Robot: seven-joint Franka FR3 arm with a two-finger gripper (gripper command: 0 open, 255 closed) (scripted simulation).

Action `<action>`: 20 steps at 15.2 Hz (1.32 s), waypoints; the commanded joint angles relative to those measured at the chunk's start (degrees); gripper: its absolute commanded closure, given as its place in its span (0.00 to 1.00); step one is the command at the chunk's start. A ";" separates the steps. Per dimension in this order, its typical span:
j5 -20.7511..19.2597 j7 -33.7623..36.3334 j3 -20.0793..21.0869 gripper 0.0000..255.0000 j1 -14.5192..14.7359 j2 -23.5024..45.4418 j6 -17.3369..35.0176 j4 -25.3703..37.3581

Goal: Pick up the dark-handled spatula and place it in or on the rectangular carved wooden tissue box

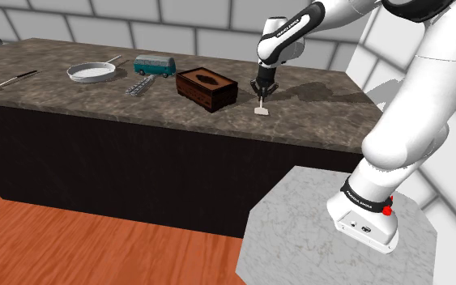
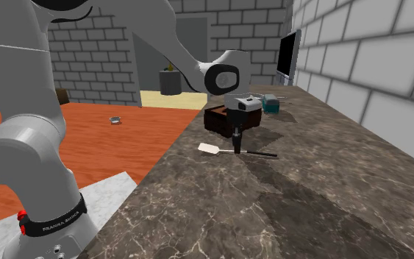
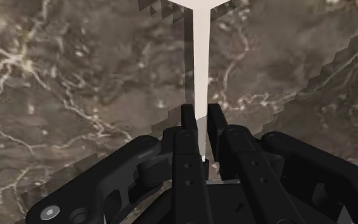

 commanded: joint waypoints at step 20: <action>0.65 -0.81 0.11 1.00 0.02 -6.51 -13.09 6.59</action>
